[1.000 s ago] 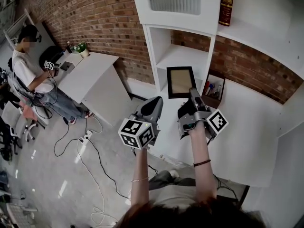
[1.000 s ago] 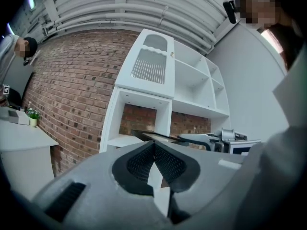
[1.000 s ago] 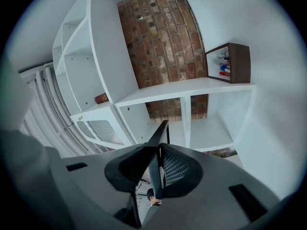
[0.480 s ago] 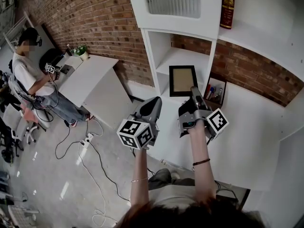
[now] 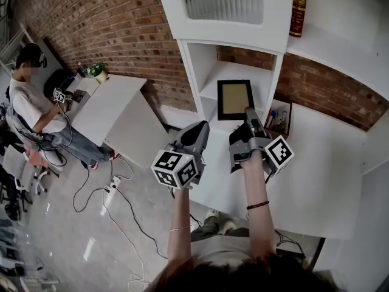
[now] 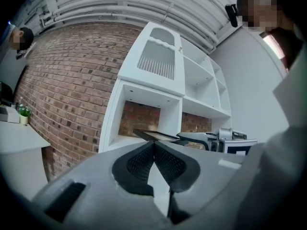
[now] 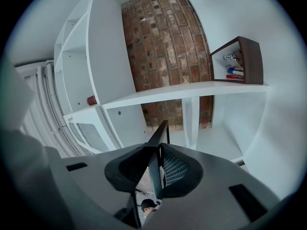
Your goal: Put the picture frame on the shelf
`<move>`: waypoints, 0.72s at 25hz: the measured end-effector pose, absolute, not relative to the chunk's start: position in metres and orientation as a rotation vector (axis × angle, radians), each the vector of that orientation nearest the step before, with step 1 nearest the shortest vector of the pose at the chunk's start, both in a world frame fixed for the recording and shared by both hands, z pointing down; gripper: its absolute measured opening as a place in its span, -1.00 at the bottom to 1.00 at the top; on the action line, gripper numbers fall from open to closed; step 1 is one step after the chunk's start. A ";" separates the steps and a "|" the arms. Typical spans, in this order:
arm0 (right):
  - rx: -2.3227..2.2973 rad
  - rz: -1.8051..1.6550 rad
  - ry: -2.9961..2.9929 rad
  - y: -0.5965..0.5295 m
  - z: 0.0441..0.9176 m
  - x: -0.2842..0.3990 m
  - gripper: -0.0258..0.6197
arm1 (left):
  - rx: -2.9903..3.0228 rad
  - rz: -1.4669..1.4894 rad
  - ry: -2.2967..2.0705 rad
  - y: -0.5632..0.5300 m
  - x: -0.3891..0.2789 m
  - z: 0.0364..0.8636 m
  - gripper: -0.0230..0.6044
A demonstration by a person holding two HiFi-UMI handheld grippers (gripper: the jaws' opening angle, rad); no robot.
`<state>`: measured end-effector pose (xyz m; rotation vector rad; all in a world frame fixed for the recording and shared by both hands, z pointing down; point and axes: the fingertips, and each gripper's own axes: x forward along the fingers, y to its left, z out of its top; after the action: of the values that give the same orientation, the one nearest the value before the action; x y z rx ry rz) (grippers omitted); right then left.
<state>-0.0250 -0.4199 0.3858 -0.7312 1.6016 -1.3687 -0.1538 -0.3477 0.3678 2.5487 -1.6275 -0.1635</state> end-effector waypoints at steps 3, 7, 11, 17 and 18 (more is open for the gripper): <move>-0.751 -1.353 1.583 -0.429 0.386 -0.030 -0.69 | 2.566 -0.152 -1.588 -0.358 -0.157 0.371 -0.89; -0.788 -1.324 1.573 -0.438 0.386 -0.033 -0.69 | 2.590 -0.156 -1.529 -0.374 -0.161 0.373 -0.89; -0.828 -1.293 1.556 -0.448 0.385 -0.033 -0.69 | 2.623 -0.163 -1.473 -0.390 -0.162 0.371 -0.89; -0.867 -1.252 1.525 -0.458 0.384 -0.031 -0.69 | 2.660 -0.177 -1.398 -0.408 -0.161 0.370 -0.89; -0.872 -1.249 1.520 -0.460 0.384 -0.031 -0.69 | 2.663 -0.177 -1.389 -0.410 -0.161 0.369 -0.89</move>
<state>-0.0310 -0.4597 0.3837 -0.8719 1.5203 -1.2492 -0.1612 -0.4100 0.3693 2.6634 -1.3892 -0.1769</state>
